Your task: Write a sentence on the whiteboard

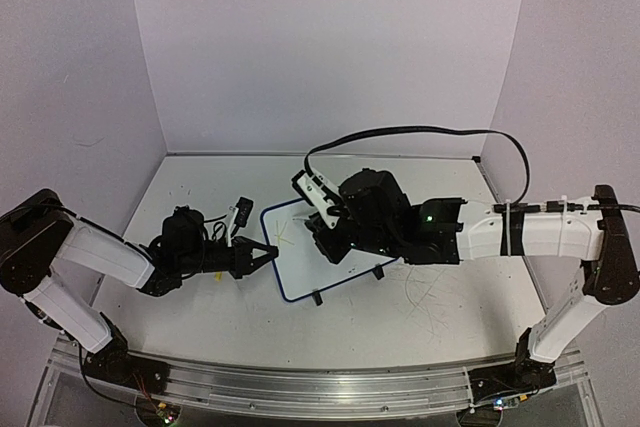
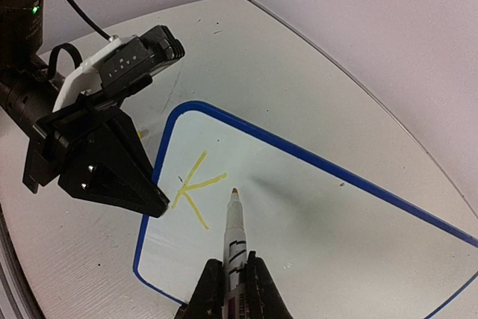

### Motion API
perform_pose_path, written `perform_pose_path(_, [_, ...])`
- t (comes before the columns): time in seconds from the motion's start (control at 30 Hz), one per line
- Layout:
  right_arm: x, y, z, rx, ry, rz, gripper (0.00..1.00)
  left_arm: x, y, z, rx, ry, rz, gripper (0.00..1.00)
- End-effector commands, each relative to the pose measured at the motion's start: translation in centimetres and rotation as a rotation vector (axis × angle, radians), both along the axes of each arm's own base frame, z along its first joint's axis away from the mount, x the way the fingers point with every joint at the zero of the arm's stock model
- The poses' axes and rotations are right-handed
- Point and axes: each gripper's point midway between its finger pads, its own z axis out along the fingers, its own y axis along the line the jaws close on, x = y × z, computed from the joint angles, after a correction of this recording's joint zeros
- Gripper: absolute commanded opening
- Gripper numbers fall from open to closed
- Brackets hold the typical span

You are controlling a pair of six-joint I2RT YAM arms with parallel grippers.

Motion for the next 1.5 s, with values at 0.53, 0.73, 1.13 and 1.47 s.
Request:
perform_pose_path(0.53, [1.1, 0.8, 1.0, 0.045, -0.022, -0.031, 0.0, 0.2, -0.1, 0.5, 0.031, -0.018, 0.013, 0.0])
perform_pose_path(0.73, [1.5, 1.3, 1.3, 0.048, -0.029, -0.032, 0.0, 0.2, -0.2, 0.6, 0.03, -0.021, 0.012, 0.0])
perform_pose_path(1.13, [1.9, 1.5, 1.2, 0.047, -0.038, -0.05, 0.0, 0.4, -0.4, 0.5, 0.032, -0.023, 0.008, 0.0])
perform_pose_path(1.47, [2.7, 1.3, 0.1, 0.029, -0.029, -0.093, 0.0, 0.2, -0.2, 0.4, 0.034, -0.018, 0.01, 0.0])
